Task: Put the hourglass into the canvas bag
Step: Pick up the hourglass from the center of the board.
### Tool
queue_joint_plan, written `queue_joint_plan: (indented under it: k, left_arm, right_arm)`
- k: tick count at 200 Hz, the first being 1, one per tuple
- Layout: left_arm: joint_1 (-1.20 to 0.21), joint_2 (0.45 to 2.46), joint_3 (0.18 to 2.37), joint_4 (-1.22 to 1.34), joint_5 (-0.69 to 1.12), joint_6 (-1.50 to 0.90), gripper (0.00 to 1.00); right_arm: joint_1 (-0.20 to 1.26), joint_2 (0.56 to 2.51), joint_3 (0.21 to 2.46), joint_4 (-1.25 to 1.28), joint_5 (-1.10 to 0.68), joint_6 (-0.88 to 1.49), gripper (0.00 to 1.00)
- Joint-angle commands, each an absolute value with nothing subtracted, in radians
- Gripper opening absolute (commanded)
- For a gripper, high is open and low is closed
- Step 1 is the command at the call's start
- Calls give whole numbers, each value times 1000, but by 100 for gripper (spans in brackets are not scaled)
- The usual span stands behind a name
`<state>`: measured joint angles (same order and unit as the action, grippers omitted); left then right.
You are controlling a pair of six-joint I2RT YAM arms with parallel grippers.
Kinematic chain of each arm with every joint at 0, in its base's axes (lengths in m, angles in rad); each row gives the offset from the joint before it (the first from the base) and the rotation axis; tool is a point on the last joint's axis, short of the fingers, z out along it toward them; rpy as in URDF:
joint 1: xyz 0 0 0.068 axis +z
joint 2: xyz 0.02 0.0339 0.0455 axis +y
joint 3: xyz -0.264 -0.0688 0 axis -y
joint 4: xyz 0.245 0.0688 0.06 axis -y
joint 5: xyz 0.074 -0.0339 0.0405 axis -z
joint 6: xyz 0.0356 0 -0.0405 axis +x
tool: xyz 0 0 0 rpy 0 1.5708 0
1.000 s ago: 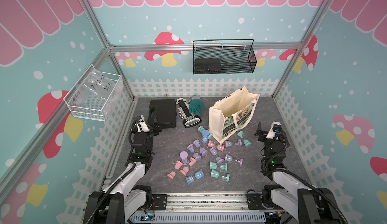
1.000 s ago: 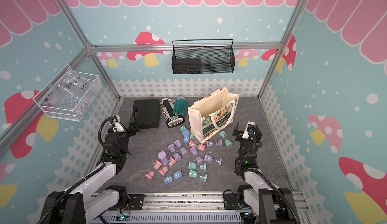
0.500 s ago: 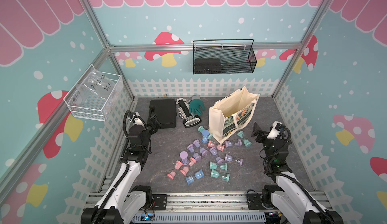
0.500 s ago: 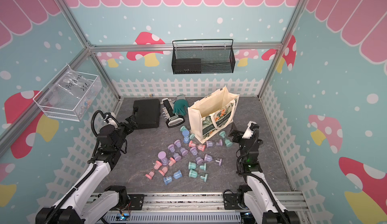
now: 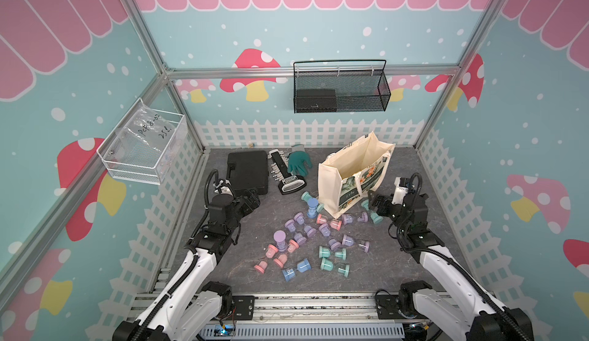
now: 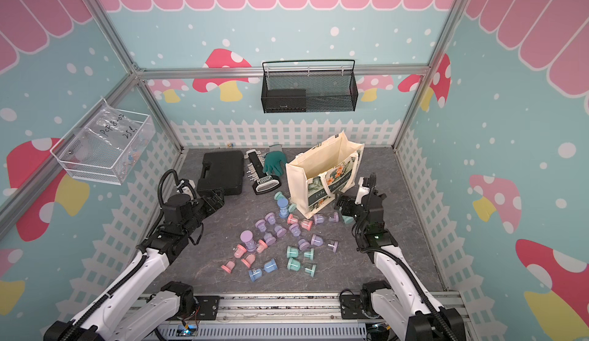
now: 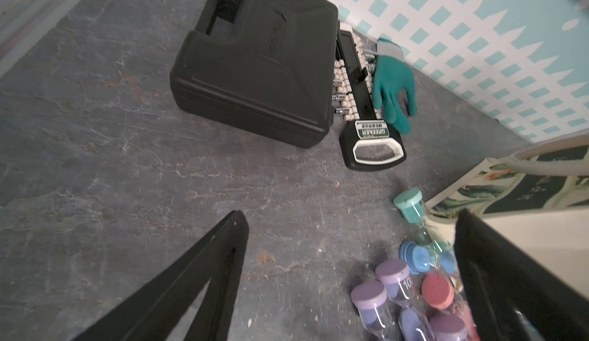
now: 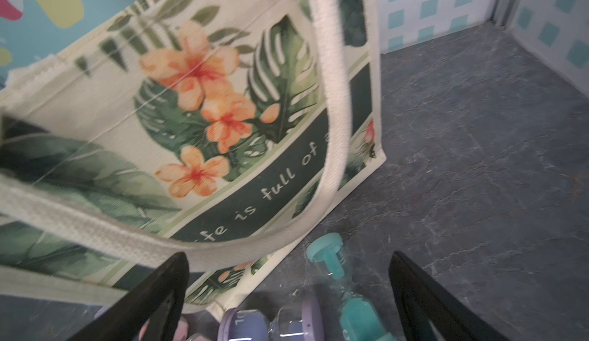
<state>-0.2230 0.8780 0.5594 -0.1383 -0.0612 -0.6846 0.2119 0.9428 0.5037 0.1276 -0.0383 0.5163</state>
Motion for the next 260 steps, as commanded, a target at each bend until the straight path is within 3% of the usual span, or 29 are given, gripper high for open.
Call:
queue_joint_plan:
  k: [1,79,133,201,260]
  left_arm:
    - [-264,853,591,-269,-92,-722,99]
    - [-449,846,641,-419,-187,-720,99]
    - [-462,790,595,-447,-194,-750,99]
    - [-462,686,598,-592,-268,-749,99]
    - [-462,625,588,-643,-302,-759,99]
  right_arm:
    - [293,950,538,-4,-33,490,100]
    - [664,1098,610,-60,46,477,99]
    - [910,1250,757,-37,85,449,100]
    - [1085,1461,946,-15,54,399,99]
    - [1144,1612,1061,-65,29,383,91]
